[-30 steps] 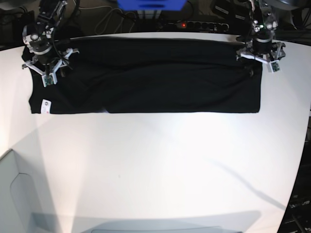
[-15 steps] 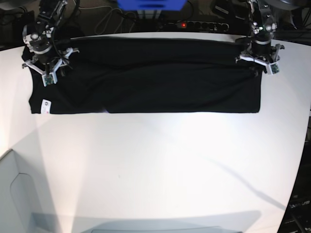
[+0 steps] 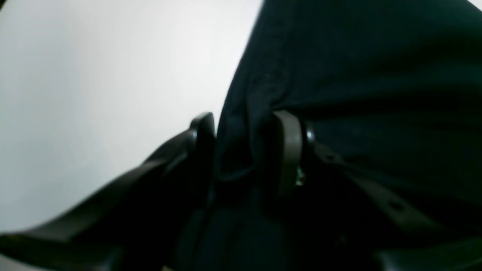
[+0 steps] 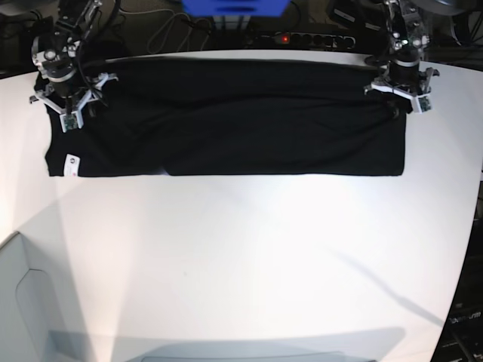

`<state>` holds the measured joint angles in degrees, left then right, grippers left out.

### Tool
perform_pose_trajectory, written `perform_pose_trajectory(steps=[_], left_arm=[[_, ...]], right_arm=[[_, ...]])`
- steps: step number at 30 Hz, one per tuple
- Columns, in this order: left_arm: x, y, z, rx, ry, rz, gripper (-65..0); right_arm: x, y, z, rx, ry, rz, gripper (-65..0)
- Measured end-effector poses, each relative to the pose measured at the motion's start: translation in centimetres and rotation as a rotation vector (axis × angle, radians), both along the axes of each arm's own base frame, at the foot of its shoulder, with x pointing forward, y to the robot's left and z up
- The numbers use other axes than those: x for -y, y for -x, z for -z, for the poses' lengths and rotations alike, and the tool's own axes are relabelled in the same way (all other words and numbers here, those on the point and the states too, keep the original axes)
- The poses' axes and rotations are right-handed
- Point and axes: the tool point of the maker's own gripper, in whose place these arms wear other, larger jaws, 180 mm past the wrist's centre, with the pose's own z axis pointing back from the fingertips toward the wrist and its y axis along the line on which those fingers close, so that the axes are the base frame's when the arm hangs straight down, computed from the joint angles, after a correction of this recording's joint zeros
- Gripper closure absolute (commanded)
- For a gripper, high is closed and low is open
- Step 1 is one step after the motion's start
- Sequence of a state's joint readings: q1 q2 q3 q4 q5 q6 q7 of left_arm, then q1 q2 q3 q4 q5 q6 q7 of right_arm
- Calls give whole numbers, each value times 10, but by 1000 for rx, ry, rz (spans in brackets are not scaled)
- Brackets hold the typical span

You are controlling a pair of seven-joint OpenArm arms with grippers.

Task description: Fold the T-shirt properly

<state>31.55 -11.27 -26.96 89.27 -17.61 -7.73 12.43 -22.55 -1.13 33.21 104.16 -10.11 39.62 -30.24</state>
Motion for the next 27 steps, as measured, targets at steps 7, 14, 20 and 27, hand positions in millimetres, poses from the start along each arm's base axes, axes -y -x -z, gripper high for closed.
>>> perform_pose_trajectory(steps=[7, 14, 20, 27], left_arm=[[8, -2, 1, 3, 20, 42, -226], [12, -3, 0, 9, 30, 60, 0], [11, -4, -6, -8, 21, 65, 0], [5, -26, -59, 115, -51, 75, 0]], right_arm=[[-1, 0, 0, -1, -2, 1, -304], [-1, 1, 1, -2, -2, 1, -304], [-3, 1, 12, 3, -49, 13, -304], [-2, 0, 16, 14, -67, 15, -304]])
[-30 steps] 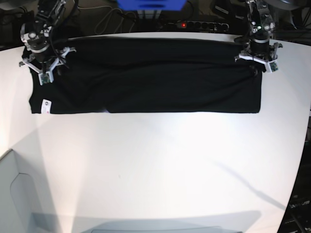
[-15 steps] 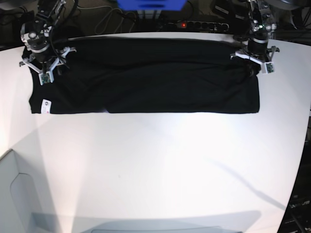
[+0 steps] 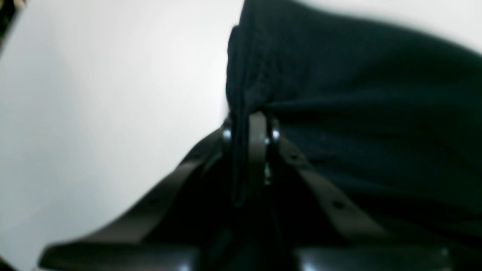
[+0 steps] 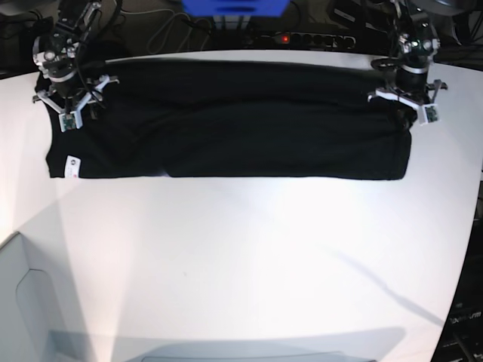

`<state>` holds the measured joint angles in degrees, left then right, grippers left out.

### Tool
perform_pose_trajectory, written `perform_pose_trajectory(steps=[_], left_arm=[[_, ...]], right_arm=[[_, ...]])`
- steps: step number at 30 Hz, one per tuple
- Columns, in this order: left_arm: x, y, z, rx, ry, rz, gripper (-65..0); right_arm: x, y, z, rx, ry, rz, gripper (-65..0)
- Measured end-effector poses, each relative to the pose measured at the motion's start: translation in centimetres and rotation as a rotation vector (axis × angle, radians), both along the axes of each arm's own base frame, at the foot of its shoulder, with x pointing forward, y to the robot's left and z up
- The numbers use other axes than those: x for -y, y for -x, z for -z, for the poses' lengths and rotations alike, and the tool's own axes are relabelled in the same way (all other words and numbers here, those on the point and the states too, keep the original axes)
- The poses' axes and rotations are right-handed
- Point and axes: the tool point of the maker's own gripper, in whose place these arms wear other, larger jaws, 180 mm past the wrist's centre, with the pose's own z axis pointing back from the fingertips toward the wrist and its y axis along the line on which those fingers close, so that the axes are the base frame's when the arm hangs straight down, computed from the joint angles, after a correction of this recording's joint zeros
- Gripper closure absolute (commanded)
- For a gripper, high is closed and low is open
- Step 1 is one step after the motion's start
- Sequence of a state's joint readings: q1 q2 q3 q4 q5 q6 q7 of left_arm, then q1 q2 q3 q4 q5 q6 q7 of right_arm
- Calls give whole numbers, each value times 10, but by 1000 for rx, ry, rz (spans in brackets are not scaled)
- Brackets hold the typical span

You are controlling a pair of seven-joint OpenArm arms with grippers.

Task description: Fold the T-shirt properly

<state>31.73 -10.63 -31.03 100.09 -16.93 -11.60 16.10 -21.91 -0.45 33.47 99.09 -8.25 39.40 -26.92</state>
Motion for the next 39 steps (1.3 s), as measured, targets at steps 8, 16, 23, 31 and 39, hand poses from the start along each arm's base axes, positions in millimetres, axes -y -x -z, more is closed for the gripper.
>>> perform_pose_trajectory(steps=[8, 16, 23, 31, 39], left_arm=[[21, -17, -56, 154, -24, 27, 0], [116, -30, -50, 168, 125, 213, 0], [225, -11, -27, 78, 106, 513, 0], [267, -1, -27, 74, 99, 635, 0], [218, -2, -27, 67, 63, 515, 0]], right_arm=[[2, -1, -1, 1, 5, -6, -303], [2, -1, -1, 3, 2, -6, -303], [2, -1, -1, 3, 2, -7, -303], [2, -2, -1, 4, 2, -7, -303], [2, -4, -2, 8, 3, -7, -304]])
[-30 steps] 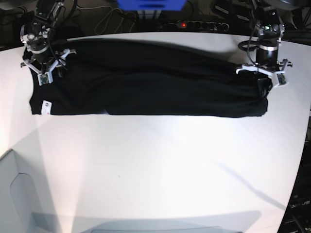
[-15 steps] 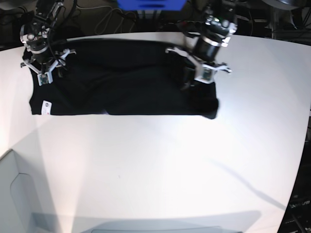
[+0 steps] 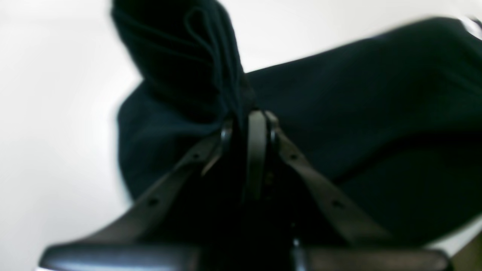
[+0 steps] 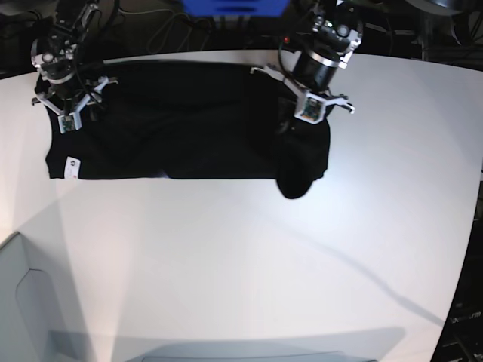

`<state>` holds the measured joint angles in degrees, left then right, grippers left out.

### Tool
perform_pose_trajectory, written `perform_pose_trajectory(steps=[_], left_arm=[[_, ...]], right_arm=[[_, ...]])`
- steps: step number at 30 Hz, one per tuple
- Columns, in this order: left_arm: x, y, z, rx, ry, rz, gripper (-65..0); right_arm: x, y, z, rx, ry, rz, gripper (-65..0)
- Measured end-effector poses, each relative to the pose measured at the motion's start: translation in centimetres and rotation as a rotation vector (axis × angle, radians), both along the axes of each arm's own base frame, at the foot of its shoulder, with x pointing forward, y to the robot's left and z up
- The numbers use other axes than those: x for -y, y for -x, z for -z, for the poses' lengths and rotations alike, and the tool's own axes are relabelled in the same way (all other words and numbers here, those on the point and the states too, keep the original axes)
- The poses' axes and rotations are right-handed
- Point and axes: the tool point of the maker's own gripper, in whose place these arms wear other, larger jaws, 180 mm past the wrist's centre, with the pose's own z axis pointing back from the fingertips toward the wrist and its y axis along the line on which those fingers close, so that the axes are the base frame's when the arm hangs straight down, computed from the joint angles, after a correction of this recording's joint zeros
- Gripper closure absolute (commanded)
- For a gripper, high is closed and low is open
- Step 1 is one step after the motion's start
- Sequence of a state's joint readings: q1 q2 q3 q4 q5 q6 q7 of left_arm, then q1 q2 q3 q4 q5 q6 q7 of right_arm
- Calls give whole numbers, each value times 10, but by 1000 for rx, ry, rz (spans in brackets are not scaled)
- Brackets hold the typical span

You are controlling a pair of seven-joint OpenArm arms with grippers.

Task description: Fold the T-shirt properly

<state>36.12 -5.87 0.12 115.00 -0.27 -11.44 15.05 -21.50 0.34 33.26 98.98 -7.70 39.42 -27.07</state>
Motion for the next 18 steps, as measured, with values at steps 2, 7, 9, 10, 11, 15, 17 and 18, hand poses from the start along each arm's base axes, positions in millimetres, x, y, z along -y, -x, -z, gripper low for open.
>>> perform_pose_trajectory(steps=[2, 7, 9, 10, 11, 15, 17, 18], left_arm=[[-30, 2, 3, -27, 16, -87, 0], [-108, 1, -10, -3, 74, -312, 0], [-134, 2, -17, 17, 86, -385, 0], [-144, 4, -19, 15, 101, -415, 0], [-151, 7, -18, -9, 114, -438, 0], [-189, 7, -23, -54, 159, -546, 0], [-205, 6, -26, -66, 177, -587, 0], [-210, 7, -26, -82, 177, -599, 0]], right_arm=[[3, -3, 0, -7, 13, -2, -304], [5, -4, -1, -7, 18, -7, -304], [5, -4, -1, -7, 19, -7, -304], [5, -4, -1, -7, 19, -9, -304], [5, -4, -1, -7, 19, -10, -304], [5, -5, -1, -7, 20, -12, -304], [5, -5, -1, -7, 20, -12, -304], [4, -5, -1, -7, 20, -12, -304]])
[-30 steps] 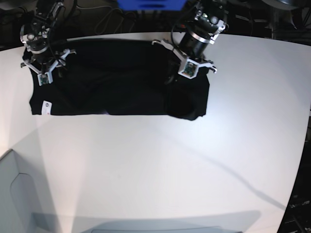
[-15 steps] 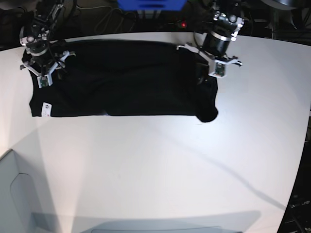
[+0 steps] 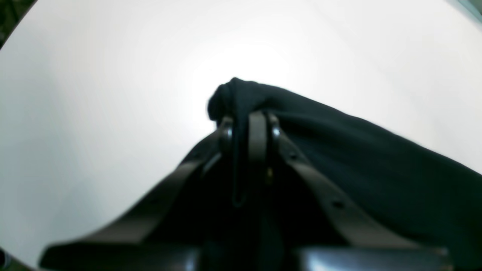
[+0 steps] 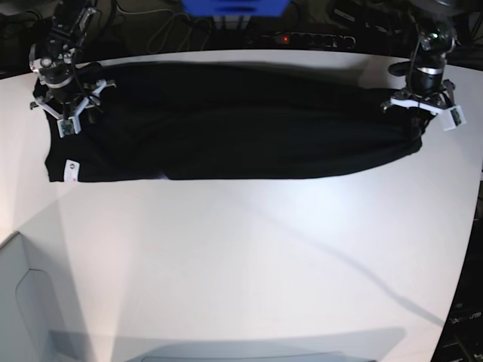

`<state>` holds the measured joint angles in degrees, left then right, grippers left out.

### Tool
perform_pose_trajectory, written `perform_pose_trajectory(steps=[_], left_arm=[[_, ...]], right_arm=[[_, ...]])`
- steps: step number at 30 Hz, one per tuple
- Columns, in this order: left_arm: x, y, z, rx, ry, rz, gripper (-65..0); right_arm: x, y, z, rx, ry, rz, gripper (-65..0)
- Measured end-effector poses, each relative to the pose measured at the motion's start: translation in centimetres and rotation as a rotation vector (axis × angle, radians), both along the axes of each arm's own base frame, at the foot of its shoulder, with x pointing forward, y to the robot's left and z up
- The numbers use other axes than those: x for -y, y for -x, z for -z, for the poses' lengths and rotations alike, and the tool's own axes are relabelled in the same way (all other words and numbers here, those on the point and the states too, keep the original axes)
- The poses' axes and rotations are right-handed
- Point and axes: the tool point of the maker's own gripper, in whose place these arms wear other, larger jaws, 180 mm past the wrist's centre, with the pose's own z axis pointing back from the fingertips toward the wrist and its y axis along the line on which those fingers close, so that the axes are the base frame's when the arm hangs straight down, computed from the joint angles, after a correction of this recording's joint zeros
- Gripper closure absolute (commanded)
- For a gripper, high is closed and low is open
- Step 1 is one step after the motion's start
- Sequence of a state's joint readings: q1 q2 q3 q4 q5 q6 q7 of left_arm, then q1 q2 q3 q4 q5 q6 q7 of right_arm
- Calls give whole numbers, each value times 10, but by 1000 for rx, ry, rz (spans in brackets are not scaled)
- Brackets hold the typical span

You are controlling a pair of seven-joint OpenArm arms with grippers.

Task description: Fold the T-shirt properly

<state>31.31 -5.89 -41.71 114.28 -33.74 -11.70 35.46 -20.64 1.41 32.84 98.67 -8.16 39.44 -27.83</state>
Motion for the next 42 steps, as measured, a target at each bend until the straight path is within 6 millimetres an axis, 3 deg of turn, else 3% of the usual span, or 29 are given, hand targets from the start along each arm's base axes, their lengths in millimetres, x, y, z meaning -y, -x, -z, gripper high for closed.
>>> perform_pose_trajectory(steps=[6, 18, 21, 28, 34, 38, 42], left_arm=[[-20, 2, 3, -48, 22, -54, 0], [-21, 7, 16, -78, 52, -70, 0], [-8, 2, 21, -81, 58, -37, 0], [27, 11, 54, -171, 127, 43, 0], [18, 28, 86, -259, 161, 0, 0], [6, 29, 80, -239, 150, -35, 0], [16, 21, 65, -211, 129, 4, 0]], right_arm=[[0, 0, 0, 1, -1, 1, -304], [-1, 0, 0, 1, -3, 1, -304], [-1, 0, 0, 1, -3, 1, -304], [-1, 0, 0, 1, -3, 1, -304], [-1, 0, 0, 1, -3, 1, -304], [-1, 0, 0, 1, -3, 1, -304], [-1, 0, 0, 0, -2, 1, -304]])
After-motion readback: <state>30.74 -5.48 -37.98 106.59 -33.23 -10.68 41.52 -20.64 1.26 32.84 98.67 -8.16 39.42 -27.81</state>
